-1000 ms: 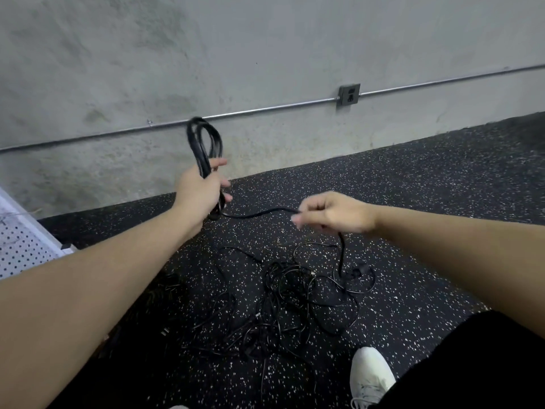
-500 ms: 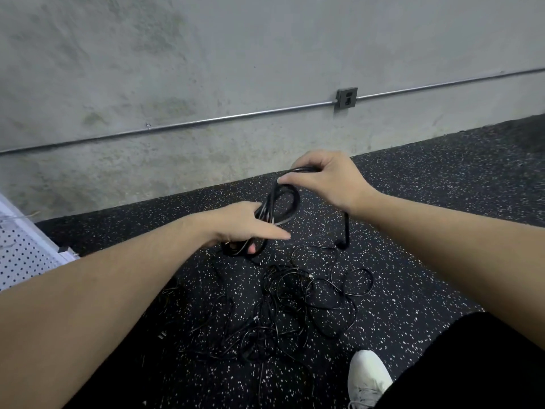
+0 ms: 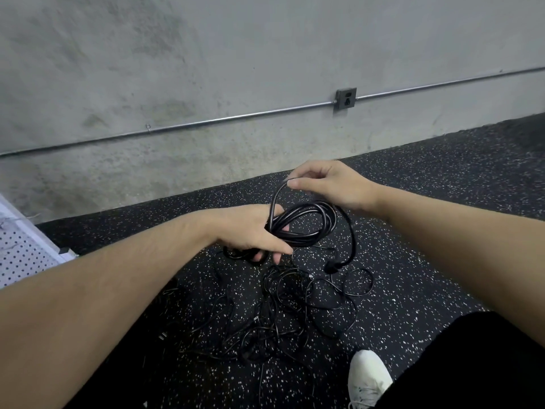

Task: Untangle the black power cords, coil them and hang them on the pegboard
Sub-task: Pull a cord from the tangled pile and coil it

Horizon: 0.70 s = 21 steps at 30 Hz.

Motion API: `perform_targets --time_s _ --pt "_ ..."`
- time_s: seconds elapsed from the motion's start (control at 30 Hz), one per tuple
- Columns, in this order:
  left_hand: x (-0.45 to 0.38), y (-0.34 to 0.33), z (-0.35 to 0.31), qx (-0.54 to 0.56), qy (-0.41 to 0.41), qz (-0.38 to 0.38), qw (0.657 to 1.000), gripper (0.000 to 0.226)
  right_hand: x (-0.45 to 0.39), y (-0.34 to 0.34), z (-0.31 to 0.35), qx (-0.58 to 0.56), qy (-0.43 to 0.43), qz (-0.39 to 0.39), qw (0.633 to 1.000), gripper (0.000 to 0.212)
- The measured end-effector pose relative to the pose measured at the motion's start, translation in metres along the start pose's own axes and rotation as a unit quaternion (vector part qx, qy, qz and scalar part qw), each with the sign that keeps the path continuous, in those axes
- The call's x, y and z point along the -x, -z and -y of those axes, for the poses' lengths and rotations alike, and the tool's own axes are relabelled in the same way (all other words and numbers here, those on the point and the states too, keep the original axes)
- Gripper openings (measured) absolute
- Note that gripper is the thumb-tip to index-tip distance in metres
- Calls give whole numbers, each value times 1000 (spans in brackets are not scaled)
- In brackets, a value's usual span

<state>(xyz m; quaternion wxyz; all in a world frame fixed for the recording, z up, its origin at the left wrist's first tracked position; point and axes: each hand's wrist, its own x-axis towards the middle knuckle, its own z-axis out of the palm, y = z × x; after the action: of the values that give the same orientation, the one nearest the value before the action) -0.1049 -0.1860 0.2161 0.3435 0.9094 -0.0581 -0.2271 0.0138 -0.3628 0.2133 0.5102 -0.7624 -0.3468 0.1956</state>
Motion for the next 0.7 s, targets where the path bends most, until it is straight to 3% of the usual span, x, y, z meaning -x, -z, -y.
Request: perform_targets --time_s 0.1,0.13,0.23,0.33,0.4,0.53,0.7 --pt "0 3 -4 -16 -38 -84 996 25 3 5 -6 -34 -22 15 999 6" --pt "0 4 -5 -6 -45 -110 993 26 4 5 -9 -27 -29 20 999 14" --pt "0 3 -3 33 -51 -160 985 41 8 -1 -10 38 -60 33 997 33" --pt "0 0 6 102 -4 -208 973 62 9 -8 -14 144 -73 72 984 43" --pt "1 -2 12 105 -2 -231 967 60 10 -13 -15 212 -66 110 969 46" --pt "-6 2 17 40 23 -315 948 31 11 -26 -6 295 1 179 939 25" --pt "-9 8 32 -135 136 -367 910 56 14 -31 -3 395 51 221 890 33"
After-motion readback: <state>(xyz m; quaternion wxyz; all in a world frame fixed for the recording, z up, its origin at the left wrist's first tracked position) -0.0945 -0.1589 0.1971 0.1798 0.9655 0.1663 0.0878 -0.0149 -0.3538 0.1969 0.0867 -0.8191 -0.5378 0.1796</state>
